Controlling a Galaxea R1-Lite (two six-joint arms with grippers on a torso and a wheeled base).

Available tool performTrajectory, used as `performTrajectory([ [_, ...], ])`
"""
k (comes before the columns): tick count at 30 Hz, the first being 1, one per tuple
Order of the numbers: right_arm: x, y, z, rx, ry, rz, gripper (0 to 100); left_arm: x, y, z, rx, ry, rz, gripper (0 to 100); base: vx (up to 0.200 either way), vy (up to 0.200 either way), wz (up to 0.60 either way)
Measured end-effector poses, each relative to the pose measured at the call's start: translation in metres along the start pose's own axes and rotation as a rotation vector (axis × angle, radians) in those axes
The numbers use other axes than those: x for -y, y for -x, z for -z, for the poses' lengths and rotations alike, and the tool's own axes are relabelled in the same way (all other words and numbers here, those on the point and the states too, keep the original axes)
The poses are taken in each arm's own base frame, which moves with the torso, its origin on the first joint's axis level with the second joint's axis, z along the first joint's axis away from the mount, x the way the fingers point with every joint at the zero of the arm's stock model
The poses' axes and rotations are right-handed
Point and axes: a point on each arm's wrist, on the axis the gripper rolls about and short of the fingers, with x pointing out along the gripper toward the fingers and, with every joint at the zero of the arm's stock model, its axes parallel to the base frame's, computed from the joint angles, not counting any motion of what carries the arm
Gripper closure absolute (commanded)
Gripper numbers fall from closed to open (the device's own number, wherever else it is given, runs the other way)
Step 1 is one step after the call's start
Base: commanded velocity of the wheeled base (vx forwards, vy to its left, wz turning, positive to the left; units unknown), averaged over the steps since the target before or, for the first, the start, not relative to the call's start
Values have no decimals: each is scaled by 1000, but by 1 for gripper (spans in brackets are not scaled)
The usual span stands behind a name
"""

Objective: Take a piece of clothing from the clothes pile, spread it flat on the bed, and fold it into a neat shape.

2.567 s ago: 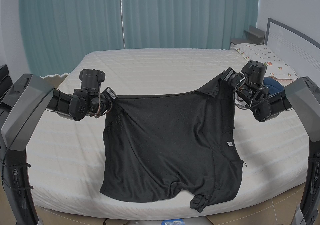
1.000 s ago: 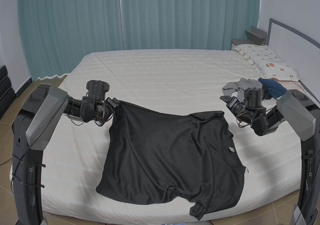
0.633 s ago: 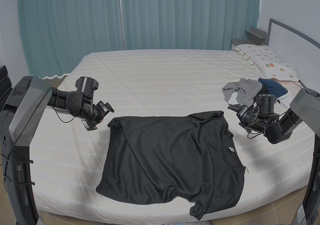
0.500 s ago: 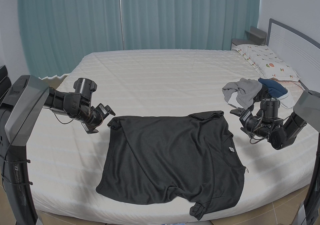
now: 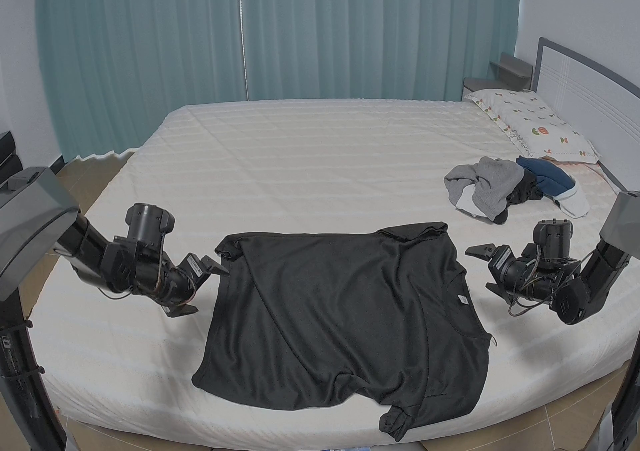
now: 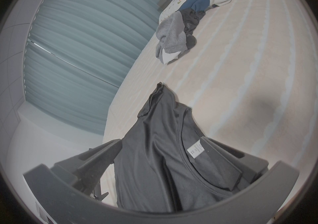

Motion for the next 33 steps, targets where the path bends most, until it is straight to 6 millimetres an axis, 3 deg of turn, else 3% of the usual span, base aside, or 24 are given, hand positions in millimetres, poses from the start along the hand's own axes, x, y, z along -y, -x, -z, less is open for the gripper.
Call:
performTrajectory([
  [5, 3, 7, 6, -22, -5, 15, 0, -10, 11, 27, -25, 35, 33, 0, -120, 0, 0],
  [9, 4, 9, 9, -33, -4, 18, 0, -12, 20, 37, -45, 43, 38, 0, -200, 0, 0],
  [23, 4, 11, 10, -33, -3, 17, 0, -12, 27, 42, -35, 48, 67, 0, -29, 0, 0],
  [33, 3, 11, 11, -34, -1, 17, 0, -9, 26, 47, -47, 51, 68, 0, 0, -200, 0],
])
